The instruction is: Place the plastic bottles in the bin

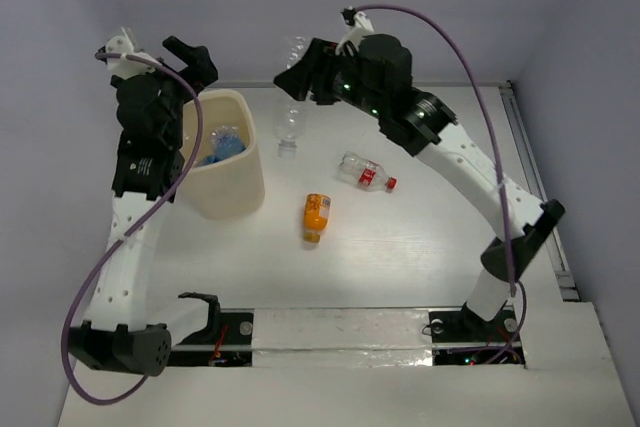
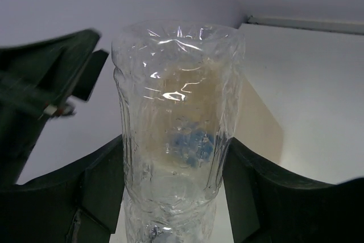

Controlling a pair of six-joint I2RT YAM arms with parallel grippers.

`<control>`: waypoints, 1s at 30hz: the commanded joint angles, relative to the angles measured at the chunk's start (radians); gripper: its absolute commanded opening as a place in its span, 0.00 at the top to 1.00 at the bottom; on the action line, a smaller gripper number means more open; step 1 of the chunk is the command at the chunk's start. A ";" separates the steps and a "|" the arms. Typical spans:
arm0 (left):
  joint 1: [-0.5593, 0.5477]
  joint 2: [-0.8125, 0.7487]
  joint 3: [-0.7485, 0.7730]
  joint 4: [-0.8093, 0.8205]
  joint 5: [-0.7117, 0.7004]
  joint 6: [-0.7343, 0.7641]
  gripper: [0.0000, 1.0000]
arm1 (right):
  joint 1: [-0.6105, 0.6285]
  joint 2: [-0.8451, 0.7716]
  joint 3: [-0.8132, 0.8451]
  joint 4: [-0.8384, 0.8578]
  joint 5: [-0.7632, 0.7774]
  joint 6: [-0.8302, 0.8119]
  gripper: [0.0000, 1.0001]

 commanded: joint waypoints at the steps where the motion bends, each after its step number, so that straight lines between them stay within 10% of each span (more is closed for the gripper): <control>1: 0.006 -0.102 0.048 -0.021 0.113 -0.096 0.09 | 0.056 0.162 0.195 0.107 0.055 -0.007 0.50; 9: 0.006 -0.171 0.094 -0.098 0.220 -0.214 0.29 | 0.130 0.492 0.588 0.133 0.180 -0.043 0.51; 22: -0.035 -0.188 0.077 -0.141 0.185 -0.178 0.30 | 0.210 0.610 0.572 0.293 0.571 -0.255 0.51; 30: -0.035 -0.196 0.082 -0.161 0.168 -0.150 0.28 | 0.267 0.626 0.481 0.332 0.558 -0.475 0.42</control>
